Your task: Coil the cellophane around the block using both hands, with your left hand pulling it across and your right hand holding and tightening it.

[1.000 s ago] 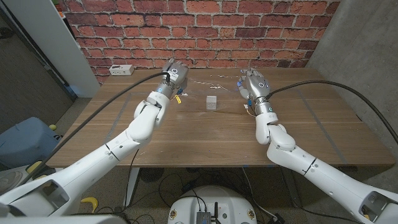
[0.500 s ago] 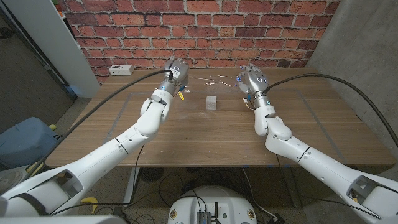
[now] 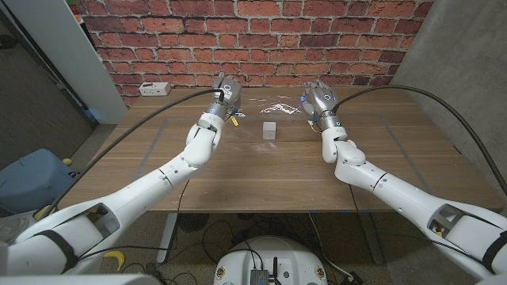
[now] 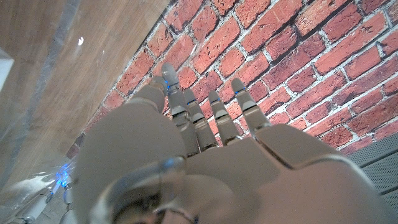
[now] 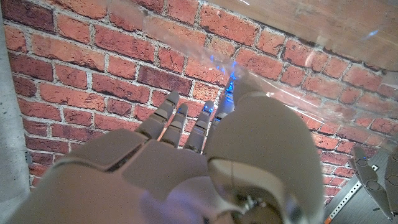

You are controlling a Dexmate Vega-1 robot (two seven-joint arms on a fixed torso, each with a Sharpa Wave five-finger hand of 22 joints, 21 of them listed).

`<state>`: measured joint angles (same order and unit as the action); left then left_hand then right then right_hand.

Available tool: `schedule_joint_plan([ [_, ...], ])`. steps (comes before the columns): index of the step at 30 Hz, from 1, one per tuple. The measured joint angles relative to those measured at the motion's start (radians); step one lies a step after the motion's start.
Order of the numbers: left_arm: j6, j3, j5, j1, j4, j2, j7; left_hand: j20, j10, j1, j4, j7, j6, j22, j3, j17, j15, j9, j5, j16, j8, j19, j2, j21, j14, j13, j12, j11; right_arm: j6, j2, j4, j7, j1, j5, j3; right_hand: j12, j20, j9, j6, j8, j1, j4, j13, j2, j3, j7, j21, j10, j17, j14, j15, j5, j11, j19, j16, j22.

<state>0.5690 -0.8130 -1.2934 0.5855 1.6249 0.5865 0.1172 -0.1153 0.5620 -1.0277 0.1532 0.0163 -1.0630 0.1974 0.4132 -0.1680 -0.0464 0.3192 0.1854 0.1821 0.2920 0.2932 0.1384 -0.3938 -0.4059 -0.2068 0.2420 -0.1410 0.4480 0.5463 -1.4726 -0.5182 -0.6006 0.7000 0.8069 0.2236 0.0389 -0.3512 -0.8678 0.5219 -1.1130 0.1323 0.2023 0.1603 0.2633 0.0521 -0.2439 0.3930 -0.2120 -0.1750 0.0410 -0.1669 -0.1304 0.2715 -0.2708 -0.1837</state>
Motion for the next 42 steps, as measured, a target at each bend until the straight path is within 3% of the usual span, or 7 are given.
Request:
schedule_joint_plan([
  [18,0.022,-0.136,0.065,-0.139,-0.247,-0.094,0.107,0.008,0.023,-0.001,0.004,0.001,-0.012,0.001,-0.004,0.000,0.005,-0.005,0.000,0.000,-0.004,0.009,-0.006,-0.006,-0.016,0.000,0.000,-0.013,0.023,-0.011,0.087,0.052,0.079,-0.027,0.051,-0.015,0.000,0.003,0.030,-0.004,0.000,-0.004,0.005,0.000,-0.004,0.025,0.004,-0.016,0.000,0.000,0.000,-0.011,-0.009,0.000,0.000,0.000],
  [20,0.023,-0.146,0.070,-0.147,-0.261,-0.099,0.111,0.008,0.023,-0.001,0.004,0.004,-0.014,0.000,-0.004,0.000,0.005,-0.005,0.000,0.000,-0.004,0.009,-0.007,-0.006,-0.016,0.000,0.000,-0.013,0.024,-0.010,0.087,0.056,0.080,-0.032,0.052,-0.020,0.000,0.011,0.081,-0.029,0.008,-0.008,0.005,0.009,-0.008,0.033,0.004,-0.029,-0.005,0.000,0.000,-0.015,-0.007,0.000,0.000,0.000],
  [22,0.026,-0.166,0.085,-0.164,-0.289,-0.111,0.121,0.008,0.023,-0.001,0.004,0.004,-0.014,0.000,-0.004,0.000,0.003,-0.005,0.000,0.000,-0.004,0.009,-0.007,-0.010,-0.018,0.000,0.000,-0.013,0.030,-0.004,0.087,0.061,0.082,-0.038,0.053,-0.024,0.000,0.026,0.151,-0.071,0.010,-0.012,0.005,0.010,-0.012,0.050,0.004,-0.049,-0.004,0.000,0.000,-0.016,-0.009,0.000,0.000,0.000],
  [28,0.028,-0.214,0.110,-0.201,-0.346,-0.135,0.134,0.014,0.027,-0.001,0.007,0.000,-0.018,0.000,-0.007,0.000,0.002,-0.005,0.000,0.000,-0.004,0.014,-0.007,-0.010,-0.020,0.000,0.000,-0.008,0.033,0.007,0.073,0.073,0.081,-0.054,0.052,-0.028,-0.011,0.083,0.379,-0.222,0.057,-0.028,0.005,0.004,-0.028,0.094,0.012,-0.116,-0.004,0.012,-0.003,-0.016,-0.004,-0.003,0.008,0.000],
  [31,0.029,-0.237,0.118,-0.217,-0.367,-0.145,0.139,0.014,0.029,-0.005,0.008,0.005,-0.023,0.000,-0.008,0.000,0.002,-0.006,0.000,0.000,-0.004,0.014,-0.011,-0.009,-0.020,0.000,0.000,-0.007,0.042,0.013,0.061,0.078,0.074,-0.066,0.044,-0.032,-0.016,0.105,0.461,-0.276,0.083,-0.038,0.005,0.009,-0.038,0.102,0.012,-0.147,-0.006,0.020,-0.004,-0.016,0.000,-0.009,0.009,0.000],
  [35,0.033,-0.259,0.127,-0.233,-0.389,-0.153,0.141,0.014,0.029,-0.005,0.008,0.005,-0.023,0.000,-0.008,0.000,0.002,-0.009,0.000,0.000,-0.005,0.014,-0.011,-0.009,-0.020,0.000,0.000,-0.007,0.047,0.017,0.049,0.077,0.064,-0.079,0.034,-0.032,-0.016,0.119,0.498,-0.304,0.115,-0.066,0.005,0.026,-0.039,0.110,0.012,-0.172,-0.014,0.031,-0.001,-0.022,-0.003,-0.010,0.009,-0.003],
  [42,0.034,-0.307,0.145,-0.269,-0.439,-0.174,0.147,0.014,0.034,-0.005,0.008,0.005,-0.023,0.000,-0.008,0.000,0.002,-0.009,0.000,0.000,-0.005,0.014,-0.011,-0.009,-0.020,0.000,0.000,-0.012,0.041,0.020,0.019,0.003,0.023,-0.110,-0.004,-0.039,-0.010,0.133,0.581,-0.338,0.129,-0.076,0.005,0.027,-0.029,0.102,0.012,-0.224,-0.023,0.043,0.000,-0.026,0.002,-0.015,0.009,-0.005],
])
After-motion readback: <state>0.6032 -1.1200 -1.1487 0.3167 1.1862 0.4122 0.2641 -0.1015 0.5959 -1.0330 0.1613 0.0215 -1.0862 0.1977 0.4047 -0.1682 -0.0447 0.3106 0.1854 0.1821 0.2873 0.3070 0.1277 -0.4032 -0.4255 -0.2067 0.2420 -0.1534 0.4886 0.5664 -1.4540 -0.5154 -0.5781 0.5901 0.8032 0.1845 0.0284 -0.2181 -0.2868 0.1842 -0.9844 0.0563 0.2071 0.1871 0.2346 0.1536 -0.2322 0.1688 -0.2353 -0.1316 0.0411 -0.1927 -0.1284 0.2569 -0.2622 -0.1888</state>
